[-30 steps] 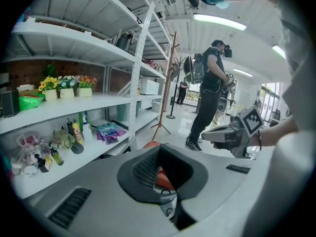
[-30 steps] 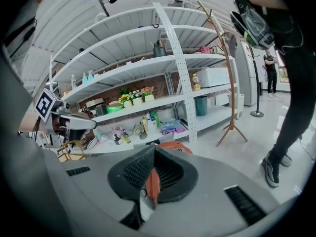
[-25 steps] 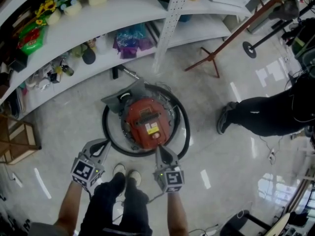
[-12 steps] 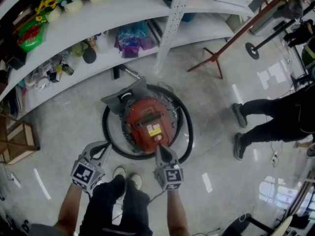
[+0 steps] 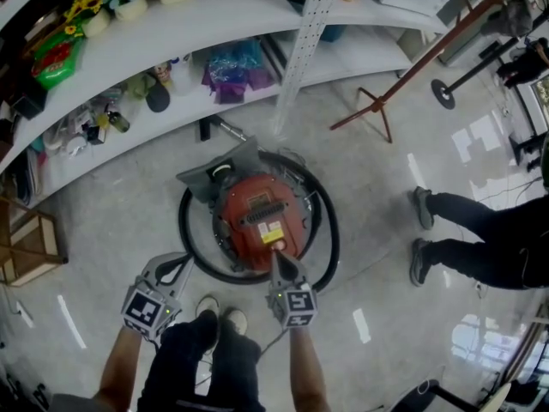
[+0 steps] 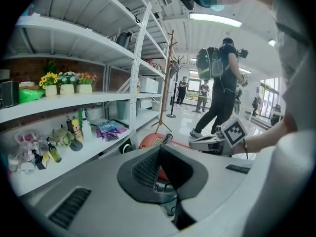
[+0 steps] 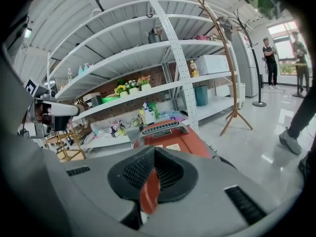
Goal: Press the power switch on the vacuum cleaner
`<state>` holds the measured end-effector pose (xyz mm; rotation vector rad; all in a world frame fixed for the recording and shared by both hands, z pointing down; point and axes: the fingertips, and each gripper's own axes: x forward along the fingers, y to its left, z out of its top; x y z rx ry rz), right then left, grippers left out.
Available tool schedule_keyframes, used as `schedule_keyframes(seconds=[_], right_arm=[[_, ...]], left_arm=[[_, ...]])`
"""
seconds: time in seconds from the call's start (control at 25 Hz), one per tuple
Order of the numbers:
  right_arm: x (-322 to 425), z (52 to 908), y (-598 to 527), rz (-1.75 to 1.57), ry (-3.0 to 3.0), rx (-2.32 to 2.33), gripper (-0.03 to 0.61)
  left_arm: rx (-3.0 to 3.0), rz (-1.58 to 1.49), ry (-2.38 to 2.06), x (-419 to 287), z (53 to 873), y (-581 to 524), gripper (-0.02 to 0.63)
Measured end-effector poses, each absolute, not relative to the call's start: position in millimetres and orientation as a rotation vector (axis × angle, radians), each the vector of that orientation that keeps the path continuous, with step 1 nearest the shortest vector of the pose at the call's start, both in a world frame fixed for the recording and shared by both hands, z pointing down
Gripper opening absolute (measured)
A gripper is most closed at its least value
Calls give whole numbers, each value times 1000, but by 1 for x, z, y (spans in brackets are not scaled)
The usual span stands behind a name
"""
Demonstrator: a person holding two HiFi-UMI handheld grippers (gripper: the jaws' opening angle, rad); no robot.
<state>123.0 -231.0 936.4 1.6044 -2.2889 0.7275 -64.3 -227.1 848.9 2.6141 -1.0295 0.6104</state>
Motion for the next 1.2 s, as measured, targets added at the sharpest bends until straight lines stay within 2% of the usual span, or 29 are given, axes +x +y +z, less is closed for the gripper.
schedule_keyframes(seconds=[1.2], right_arm=[[121,969,-237,695,-2282,1599,3]], left_arm=[[2548,580,-1047,-71,873,-229,8]])
